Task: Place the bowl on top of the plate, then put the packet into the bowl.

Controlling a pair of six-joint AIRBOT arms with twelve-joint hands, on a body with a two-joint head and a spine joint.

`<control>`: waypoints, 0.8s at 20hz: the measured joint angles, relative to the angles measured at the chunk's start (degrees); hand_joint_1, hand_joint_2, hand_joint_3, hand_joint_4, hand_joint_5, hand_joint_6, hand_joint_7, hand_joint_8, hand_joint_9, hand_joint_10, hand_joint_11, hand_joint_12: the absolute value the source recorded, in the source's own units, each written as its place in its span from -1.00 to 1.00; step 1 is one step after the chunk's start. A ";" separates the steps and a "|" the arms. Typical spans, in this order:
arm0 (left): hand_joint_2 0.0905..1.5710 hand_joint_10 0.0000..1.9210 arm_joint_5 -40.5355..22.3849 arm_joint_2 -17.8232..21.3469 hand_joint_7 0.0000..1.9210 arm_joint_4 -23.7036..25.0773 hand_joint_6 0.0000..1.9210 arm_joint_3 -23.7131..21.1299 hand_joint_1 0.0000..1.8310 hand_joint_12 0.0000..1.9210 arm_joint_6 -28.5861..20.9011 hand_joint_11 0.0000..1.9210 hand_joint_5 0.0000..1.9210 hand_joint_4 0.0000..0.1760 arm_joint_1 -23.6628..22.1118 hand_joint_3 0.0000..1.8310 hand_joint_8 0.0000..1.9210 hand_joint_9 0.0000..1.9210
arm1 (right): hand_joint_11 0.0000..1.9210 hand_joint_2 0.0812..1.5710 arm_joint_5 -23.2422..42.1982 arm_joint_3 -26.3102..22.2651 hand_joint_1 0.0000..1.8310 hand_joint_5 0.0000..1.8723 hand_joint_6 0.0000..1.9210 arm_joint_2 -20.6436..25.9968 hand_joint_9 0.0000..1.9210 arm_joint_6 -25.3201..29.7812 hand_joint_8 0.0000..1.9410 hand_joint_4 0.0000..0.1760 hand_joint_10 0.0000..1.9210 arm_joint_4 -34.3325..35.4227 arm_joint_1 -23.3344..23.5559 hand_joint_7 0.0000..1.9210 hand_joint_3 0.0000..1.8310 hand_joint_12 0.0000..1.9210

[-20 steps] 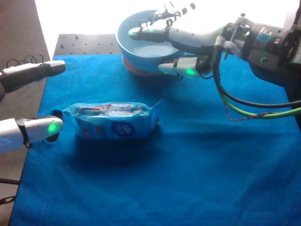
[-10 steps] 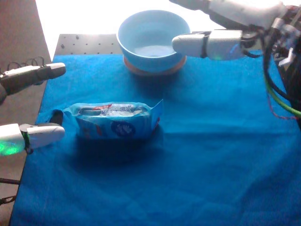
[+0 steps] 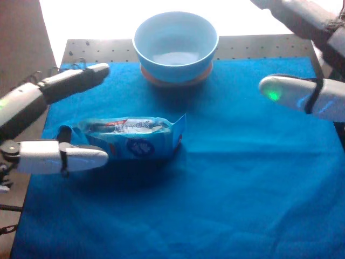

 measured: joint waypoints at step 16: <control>0.41 0.34 3.52 0.33 -0.06 5.42 0.01 3.48 0.49 0.21 -0.94 -0.33 -0.02 -1.00 -8.72 -1.00 0.18 -0.14 | -1.00 0.46 5.14 -2.23 -0.62 -1.00 -1.00 0.55 -1.00 0.00 -1.00 1.00 -1.00 8.90 -7.32 -0.95 -0.99 -1.00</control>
